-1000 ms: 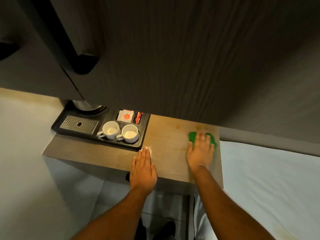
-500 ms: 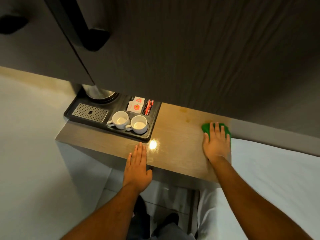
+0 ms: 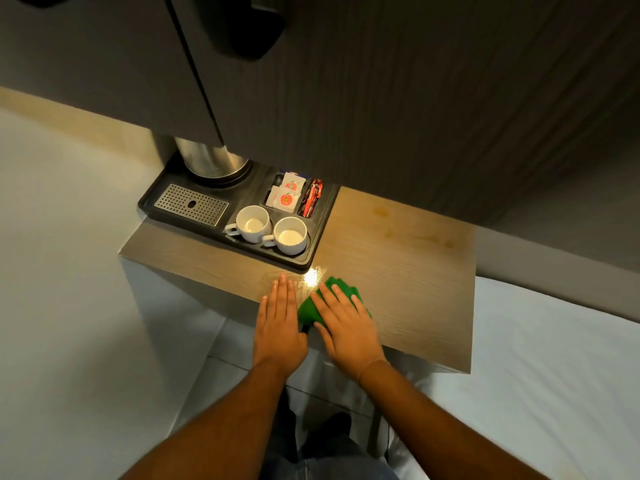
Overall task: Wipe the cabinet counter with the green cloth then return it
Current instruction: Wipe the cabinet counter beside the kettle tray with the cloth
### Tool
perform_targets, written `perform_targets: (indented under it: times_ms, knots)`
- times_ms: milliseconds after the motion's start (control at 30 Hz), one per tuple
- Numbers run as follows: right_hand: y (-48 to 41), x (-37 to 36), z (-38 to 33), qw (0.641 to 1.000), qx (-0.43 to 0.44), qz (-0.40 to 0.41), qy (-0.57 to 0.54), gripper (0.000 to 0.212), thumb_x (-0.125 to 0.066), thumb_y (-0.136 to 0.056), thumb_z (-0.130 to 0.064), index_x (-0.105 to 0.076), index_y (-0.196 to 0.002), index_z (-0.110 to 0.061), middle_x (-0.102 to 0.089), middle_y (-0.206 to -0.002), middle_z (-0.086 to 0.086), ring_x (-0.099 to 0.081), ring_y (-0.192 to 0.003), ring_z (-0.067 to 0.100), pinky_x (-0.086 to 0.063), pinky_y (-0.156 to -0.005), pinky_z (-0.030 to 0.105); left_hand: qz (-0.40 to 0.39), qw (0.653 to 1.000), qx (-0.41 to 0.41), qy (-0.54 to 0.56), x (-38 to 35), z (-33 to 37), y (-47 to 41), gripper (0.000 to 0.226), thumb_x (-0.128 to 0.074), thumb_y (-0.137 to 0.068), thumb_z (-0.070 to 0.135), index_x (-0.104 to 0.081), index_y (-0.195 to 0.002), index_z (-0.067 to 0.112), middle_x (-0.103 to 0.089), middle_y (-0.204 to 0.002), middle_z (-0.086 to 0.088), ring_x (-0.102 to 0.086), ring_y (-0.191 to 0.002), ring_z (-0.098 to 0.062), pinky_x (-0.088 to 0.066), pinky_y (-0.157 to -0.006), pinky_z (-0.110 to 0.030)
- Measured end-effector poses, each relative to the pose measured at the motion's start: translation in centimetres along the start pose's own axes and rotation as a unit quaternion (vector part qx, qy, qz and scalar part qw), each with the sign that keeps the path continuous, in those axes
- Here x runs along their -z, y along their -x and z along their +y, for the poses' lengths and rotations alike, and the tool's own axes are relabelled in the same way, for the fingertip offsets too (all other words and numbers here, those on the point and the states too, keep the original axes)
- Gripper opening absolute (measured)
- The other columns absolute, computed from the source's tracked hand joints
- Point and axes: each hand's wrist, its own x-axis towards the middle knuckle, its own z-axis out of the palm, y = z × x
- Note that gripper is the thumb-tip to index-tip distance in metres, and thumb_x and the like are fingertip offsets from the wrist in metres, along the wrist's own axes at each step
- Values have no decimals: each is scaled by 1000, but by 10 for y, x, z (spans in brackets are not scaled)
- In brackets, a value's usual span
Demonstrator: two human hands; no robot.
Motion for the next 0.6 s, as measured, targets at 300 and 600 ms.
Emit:
perform_targets:
  times_ms: [300, 600]
  knots:
    - [-151, 62, 95, 974, -225, 28, 4, 67, -33, -109, -49, -22, -167, -19, -21, -176, 9, -15, -162, 31, -17, -130, 55, -13, 1000, 7, -24, 3, 6, 7, 114, -57, -91, 30, 30, -162, 9, 27, -176, -13, 24, -163, -29, 3, -135, -49]
    - [-26, 20, 16, 999, -28, 31, 8, 66, -51, -105, -37, -30, -165, -24, -26, -174, 4, -17, -162, 27, -15, -131, 54, 21, 1000, 14, 9, -2, 16, 2, 109, -59, -90, 28, 14, -167, 8, 13, -180, -13, 14, -165, -27, -2, -135, -50]
